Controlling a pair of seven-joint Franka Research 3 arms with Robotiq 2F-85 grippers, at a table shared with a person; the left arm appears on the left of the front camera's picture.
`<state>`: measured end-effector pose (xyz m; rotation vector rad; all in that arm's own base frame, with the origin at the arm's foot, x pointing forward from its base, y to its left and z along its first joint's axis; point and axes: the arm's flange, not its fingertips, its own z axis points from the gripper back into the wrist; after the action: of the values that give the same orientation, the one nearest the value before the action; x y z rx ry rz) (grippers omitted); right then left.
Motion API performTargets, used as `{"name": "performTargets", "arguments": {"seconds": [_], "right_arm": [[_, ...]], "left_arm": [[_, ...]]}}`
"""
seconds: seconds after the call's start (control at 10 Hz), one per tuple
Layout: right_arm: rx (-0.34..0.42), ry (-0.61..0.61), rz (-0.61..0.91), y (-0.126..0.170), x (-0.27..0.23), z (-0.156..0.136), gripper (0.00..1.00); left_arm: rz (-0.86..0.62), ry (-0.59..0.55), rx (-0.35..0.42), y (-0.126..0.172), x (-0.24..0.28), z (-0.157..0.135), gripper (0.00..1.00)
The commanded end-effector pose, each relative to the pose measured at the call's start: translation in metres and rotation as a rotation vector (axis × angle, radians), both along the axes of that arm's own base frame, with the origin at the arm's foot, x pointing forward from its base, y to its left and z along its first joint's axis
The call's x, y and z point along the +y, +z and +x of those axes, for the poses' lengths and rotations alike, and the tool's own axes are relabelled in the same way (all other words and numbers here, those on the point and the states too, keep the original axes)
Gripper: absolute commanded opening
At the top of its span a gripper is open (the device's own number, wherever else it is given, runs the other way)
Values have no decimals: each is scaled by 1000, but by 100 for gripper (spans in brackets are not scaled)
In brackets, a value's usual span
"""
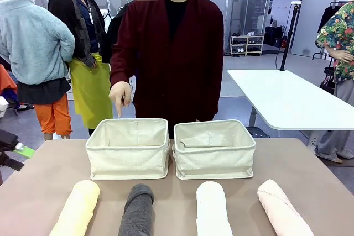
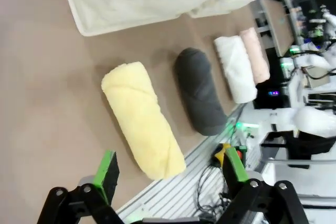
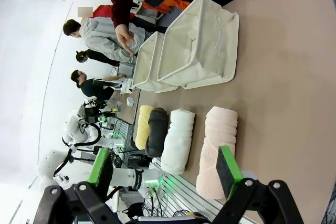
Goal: Divide the towels into two baskets.
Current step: Pick up one hotel-folded towel and place it in the Fabric basket indicated by the person.
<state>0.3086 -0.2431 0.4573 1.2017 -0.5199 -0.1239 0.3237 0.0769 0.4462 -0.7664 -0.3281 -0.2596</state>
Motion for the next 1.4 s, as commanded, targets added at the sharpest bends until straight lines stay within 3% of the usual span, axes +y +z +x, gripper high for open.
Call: {"name": "performTargets", "arguments": {"seconds": [0.0, 0.3, 0.7, 1.3], "right_arm": [[-23, 1, 5, 3, -1, -1, 100], [-23, 1, 5, 3, -1, -1, 100], [-23, 1, 5, 3, -1, -1, 100], [-23, 1, 5, 3, -1, -1, 100]], "left_arm": [[145, 47, 14, -8, -30, 1, 100], [294, 30, 34, -25, -64, -2, 100], [397, 99, 121, -64, -90, -10, 100], [415, 79, 182, -110, -108, -40, 100]]}}
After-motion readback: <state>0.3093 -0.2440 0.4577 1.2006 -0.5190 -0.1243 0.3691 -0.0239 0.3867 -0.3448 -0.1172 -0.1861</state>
